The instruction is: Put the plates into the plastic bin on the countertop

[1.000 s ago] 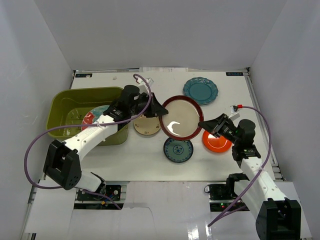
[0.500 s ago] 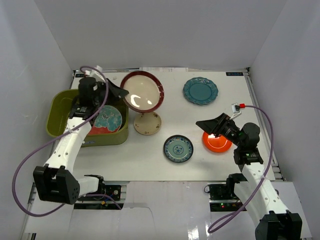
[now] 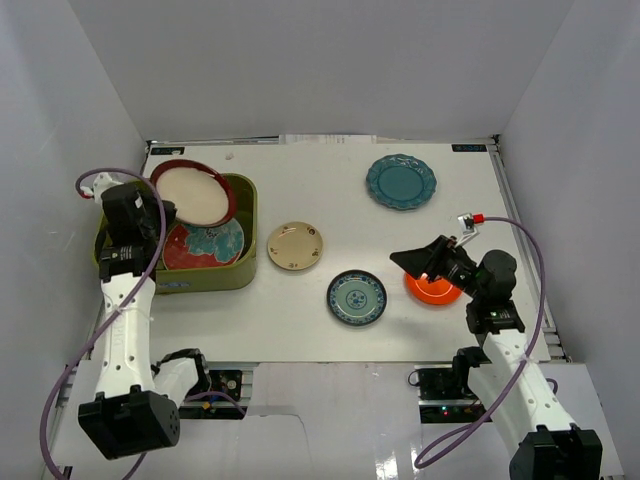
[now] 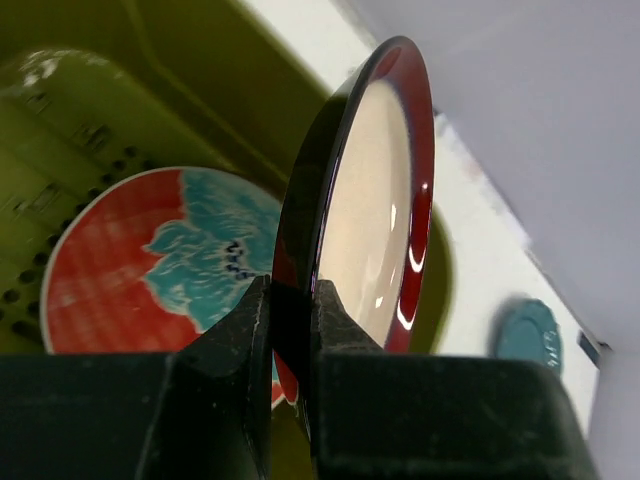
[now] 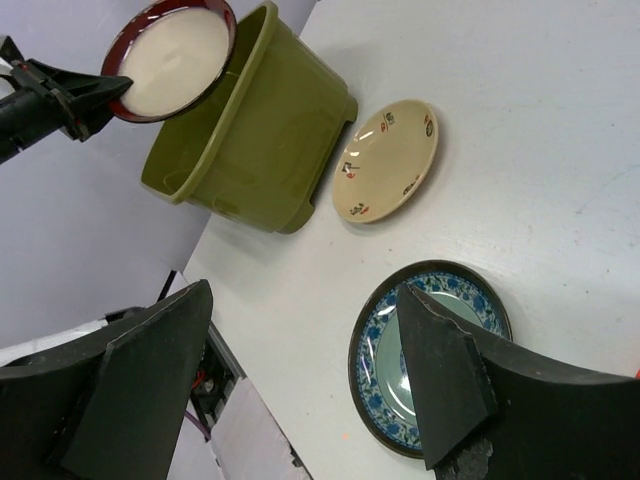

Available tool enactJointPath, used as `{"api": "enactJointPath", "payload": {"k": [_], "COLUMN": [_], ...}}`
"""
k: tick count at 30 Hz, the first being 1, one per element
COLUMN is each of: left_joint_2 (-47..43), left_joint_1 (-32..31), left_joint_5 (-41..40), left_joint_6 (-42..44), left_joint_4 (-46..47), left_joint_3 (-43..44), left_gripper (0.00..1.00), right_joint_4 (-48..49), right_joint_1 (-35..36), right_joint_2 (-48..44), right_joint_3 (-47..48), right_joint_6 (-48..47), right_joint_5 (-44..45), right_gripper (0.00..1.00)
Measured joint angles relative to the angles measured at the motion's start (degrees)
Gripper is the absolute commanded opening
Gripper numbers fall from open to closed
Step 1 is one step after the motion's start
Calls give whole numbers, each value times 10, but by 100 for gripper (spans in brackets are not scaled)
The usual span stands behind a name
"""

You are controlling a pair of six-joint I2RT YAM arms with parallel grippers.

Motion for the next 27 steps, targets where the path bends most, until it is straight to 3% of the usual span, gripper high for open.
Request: {"api": "enactJointPath", "payload": {"k": [13,14,16,17,19,22,27], "left_joint_2": [76,75,75,75,75,74,52], "left_joint_1": [50,50,50,50,50,51,51], "left_joint_5": [-24,-26,-31,-31,-33,-41,-59], "left_joint_6": [-24,-23,-23,-22,-18,-16,-1], "left_joint_4": [21,26,34,37,42,38,30], "left_joint_3": [-114,-115,-116,-116,-116,-117,-123], "left_gripper": [2,22,50,77,98,98,98], "right_joint_4": [-2,-3,-5,-5,-6,-10,-15], "right_joint_1": [2,2,3,3,3,3,3], "right_joint_2": [-4,-4,-3,-2,3,14,32], "right_joint_3": [-34,-35,-36,-36,-36,-36,-37], "right_joint_6": [-19,-22,-23,-23,-23,-23,-22], "right_joint_5": [-11,-10,-9,-6,4,24,66], "right_gripper": [80,80,80,80,81,89,92]}}
